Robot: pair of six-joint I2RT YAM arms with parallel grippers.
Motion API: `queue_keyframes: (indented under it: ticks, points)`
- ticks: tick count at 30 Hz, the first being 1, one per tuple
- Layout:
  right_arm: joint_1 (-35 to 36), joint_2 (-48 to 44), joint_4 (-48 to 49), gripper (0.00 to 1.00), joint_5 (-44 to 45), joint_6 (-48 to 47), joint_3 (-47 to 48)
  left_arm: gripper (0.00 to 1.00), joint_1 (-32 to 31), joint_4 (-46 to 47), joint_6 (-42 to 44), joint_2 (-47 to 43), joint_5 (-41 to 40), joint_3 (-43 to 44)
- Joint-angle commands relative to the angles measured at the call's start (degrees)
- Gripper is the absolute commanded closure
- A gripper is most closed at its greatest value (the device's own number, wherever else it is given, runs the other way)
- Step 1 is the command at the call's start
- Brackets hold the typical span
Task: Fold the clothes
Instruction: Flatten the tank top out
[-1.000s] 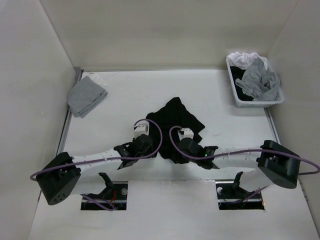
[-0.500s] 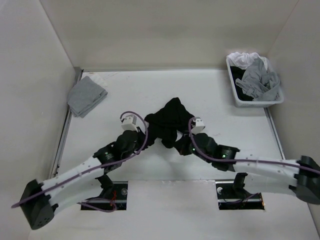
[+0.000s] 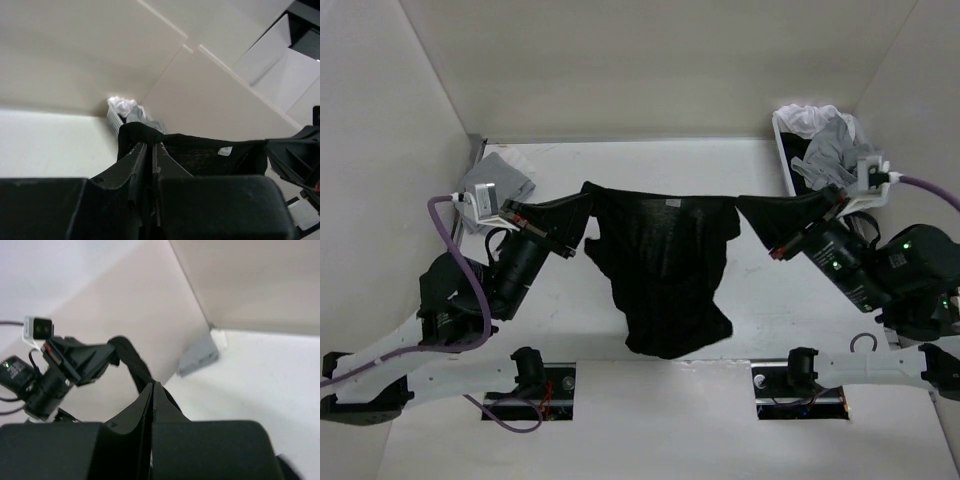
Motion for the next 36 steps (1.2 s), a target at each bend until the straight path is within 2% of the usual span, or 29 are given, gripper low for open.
queue_keyframes:
  ticks: [1,3,5,7,9,11,14,17,19,22,26,31,36]
  points:
    - [0.43,2.63,-2.32,1.0,2.15,-8.24,7.31,0.99,-5.47,10.06,14.05,3.21,-9.74,4.64]
    - [0.43,4.21,-1.01,1.0,1.71,-9.47,8.91,0.98,-8.64,14.98,19.84,4.97,-12.19,5.44]
    - [-1.58,5.79,1.18,1.0,0.83,-10.62,8.74,0.97,-8.48,20.07,25.12,6.81,-14.57,4.92]
    - [-7.88,8.07,3.2,1.0,-2.67,-10.27,7.6,0.97,-5.07,25.7,28.56,8.57,-15.46,2.82]
    - [-17.02,11.5,4.26,1.0,-10.13,-7.3,6.37,0.97,1.6,28.7,28.31,11.29,-13.71,0.44]
    - [-28.95,16.14,6.36,1.0,-19.52,-2.56,4.79,0.97,8.8,28.36,24.03,15.85,-10.29,-1.58]
    - [-41.54,25.54,11.72,1.0,-30.08,2.37,3.64,0.97,22.86,23.03,9.65,26.04,-0.47,-3.44]
    - [-47.46,35.12,12.97,1.0,-33.8,3.62,7.58,0.98,35.08,18.61,-2.16,35.8,10.88,-1.25]
    - [-48.61,37.87,11.57,1.0,-33.8,3.53,10.31,1.0,39.24,17.9,-5.61,38.46,14.85,1.21]
    - [-46.95,35.17,11.74,1.0,-32.49,1.34,10.58,1.0,37.59,18.25,-3.0,34.35,14.26,4.72]
    - [-41.51,26.3,10.34,1.0,-27.75,-2.09,9.62,1.0,31.0,18.52,4.13,25.74,8.81,6.58]
    - [-28.34,15.83,6.21,1.0,-18.8,-7.88,12.59,1.0,19.32,21.59,14.75,14.84,-0.32,6.76]
    - [-13.39,12.92,3.74,1.0,-8.07,-15.7,19.63,1.0,5.62,28.08,28.54,10.08,-6.83,9.65]
